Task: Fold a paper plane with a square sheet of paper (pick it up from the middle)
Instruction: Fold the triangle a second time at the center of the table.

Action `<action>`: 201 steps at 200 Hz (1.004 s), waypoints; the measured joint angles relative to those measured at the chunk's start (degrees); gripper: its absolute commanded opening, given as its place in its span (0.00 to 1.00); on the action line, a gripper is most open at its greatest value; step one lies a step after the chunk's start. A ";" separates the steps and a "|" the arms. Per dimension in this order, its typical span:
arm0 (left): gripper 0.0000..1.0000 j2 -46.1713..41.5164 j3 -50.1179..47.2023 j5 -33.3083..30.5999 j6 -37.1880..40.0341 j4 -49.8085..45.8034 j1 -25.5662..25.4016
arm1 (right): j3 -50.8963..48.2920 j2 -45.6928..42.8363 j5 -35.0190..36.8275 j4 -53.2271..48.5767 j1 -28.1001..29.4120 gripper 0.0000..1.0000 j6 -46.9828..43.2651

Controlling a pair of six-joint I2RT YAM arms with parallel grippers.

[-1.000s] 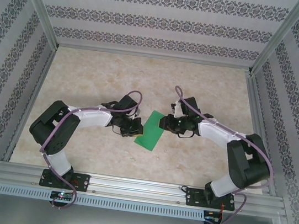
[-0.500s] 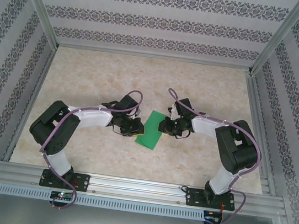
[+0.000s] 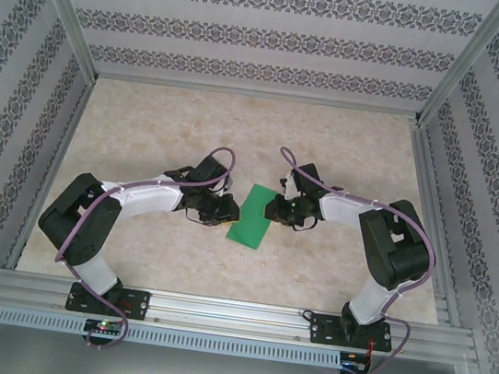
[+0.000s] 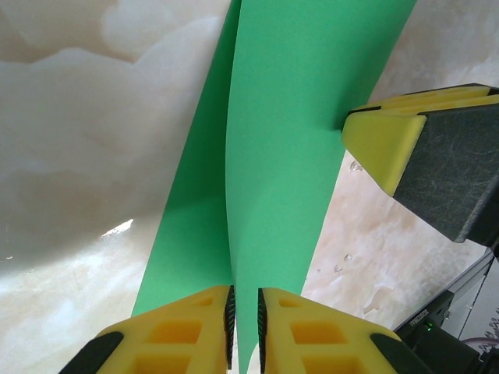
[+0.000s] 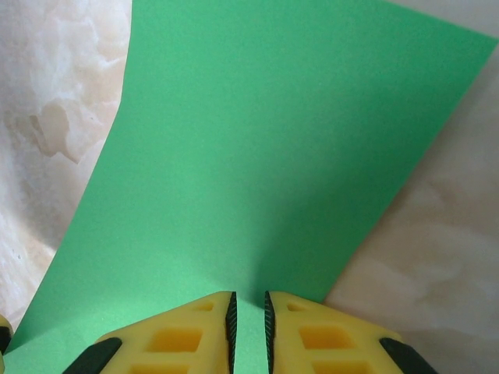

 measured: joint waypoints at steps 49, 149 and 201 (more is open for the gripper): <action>0.18 0.00 -0.42 0.00 0.00 -0.02 -1.18 | 0.00 0.00 0.00 0.00 0.00 0.19 -0.02; 0.11 -2.21 -2.47 -1.31 -0.02 -1.95 -2.14 | 0.00 0.00 -0.02 0.02 0.00 0.17 -0.37; 0.09 -2.19 -2.16 -1.46 -0.02 -2.36 -2.78 | -0.02 0.00 -0.04 0.07 0.00 0.15 -0.42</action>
